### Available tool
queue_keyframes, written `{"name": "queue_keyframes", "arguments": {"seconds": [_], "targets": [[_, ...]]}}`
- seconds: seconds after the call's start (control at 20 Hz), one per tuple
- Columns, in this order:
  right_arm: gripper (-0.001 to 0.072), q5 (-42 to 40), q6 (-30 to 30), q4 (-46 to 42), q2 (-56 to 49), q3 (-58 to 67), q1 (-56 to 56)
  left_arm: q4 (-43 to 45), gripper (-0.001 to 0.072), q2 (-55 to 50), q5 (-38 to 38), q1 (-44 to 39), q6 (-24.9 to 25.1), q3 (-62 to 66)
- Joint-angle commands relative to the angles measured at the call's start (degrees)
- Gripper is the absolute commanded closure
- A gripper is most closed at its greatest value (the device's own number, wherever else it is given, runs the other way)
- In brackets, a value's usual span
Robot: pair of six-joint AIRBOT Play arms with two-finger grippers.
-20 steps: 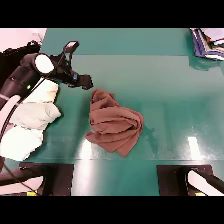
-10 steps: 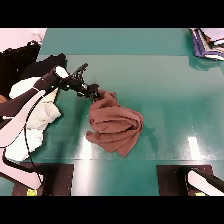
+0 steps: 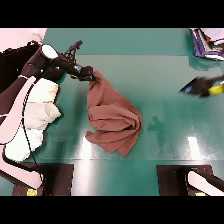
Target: Fold the shirts.
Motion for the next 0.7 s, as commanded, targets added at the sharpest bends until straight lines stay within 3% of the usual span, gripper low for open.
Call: {"name": "queue_keyframes", "arguments": {"seconds": [0.0, 0.15, 0.4, 0.45, 0.6, 0.65], "targets": [[0.0263, -11.58, -1.16, 6.82, -2.21, -19.41, 4.26, 1.7, 0.0681, -0.02, -0.94, 0.15, 0.04, 2.36], [0.0265, -19.19, -3.89, 12.66, -6.67, -24.37, 11.23, 2.29, 0.0682, -0.02, -0.9, 0.15, 0.07, 2.36], [0.0288, -21.24, -3.96, 12.37, -16.09, -19.3, 22.91, 2.32, 0.0681, -0.02, -1.01, 0.15, 0.07, 2.36], [0.0321, -21.29, -3.96, 11.98, -17.66, -17.79, 24.48, 2.32, 0.0681, -0.02, -1.01, 0.15, 0.07, 2.36], [0.0688, -21.73, -3.98, 8.07, -20.33, -13.92, 27.19, 2.32, 0.0682, 0.13, -1.07, 0.15, 0.02, 2.36], [0.0695, -22.01, -3.98, 6.21, -20.46, -12.61, 27.45, 2.34, 0.0683, 0.57, -0.92, 0.15, 0.02, 2.38]]}}
